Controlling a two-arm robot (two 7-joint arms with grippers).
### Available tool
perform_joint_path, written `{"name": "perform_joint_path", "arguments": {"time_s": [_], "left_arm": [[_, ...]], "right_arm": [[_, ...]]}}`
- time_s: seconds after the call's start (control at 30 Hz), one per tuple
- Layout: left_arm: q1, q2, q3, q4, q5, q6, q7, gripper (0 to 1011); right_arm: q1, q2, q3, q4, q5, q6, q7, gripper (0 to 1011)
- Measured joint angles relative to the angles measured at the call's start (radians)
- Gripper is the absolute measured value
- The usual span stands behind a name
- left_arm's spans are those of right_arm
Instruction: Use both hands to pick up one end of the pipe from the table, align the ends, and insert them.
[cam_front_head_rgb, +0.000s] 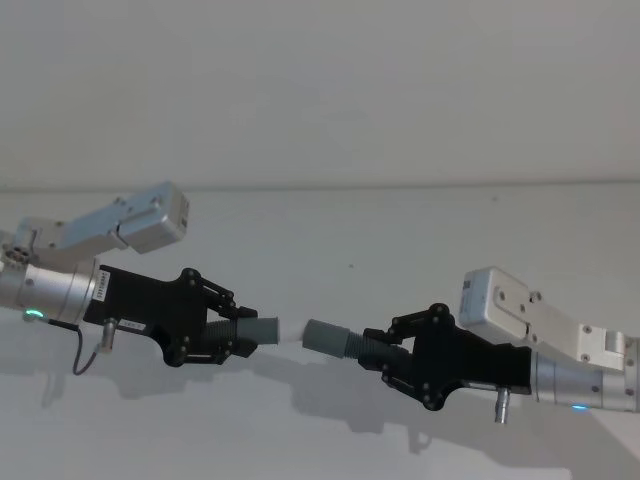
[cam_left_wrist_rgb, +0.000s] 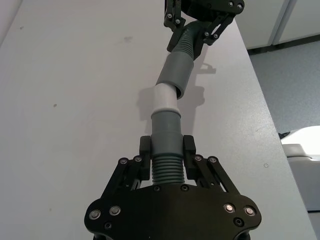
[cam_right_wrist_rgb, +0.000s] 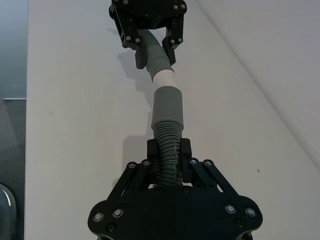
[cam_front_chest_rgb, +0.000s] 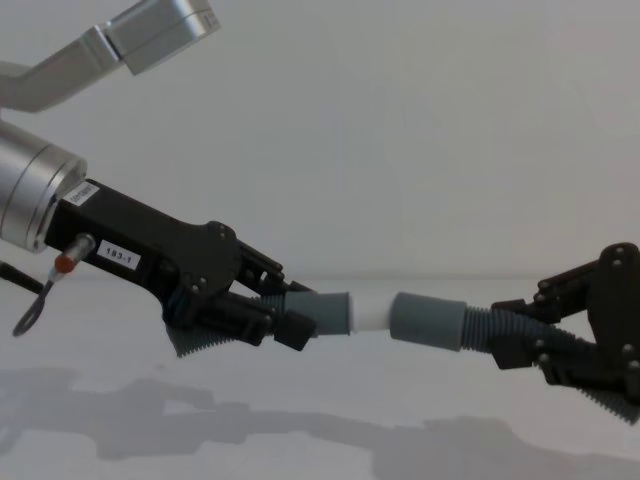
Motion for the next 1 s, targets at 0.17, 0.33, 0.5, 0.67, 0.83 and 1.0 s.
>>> {"name": "perform_joint_path", "arguments": {"time_s": [0.17,0.33,0.5,0.67,0.83,1.0], "left_arm": [[0.0,0.0,0.0,0.0,0.0,0.0,0.0,348],[0.0,0.0,0.0,0.0,0.0,0.0,0.0,348],[0.0,0.0,0.0,0.0,0.0,0.0,0.0,348],[0.0,0.0,0.0,0.0,0.0,0.0,0.0,348],[0.0,0.0,0.0,0.0,0.0,0.0,0.0,348],[0.0,0.0,0.0,0.0,0.0,0.0,0.0,348]], "right_arm": [[0.0,0.0,0.0,0.0,0.0,0.0,0.0,226],[0.0,0.0,0.0,0.0,0.0,0.0,0.0,227],[0.0,0.0,0.0,0.0,0.0,0.0,0.0,226],[0.0,0.0,0.0,0.0,0.0,0.0,0.0,226],[0.0,0.0,0.0,0.0,0.0,0.0,0.0,227],[0.0,0.0,0.0,0.0,0.0,0.0,0.0,226]]}}
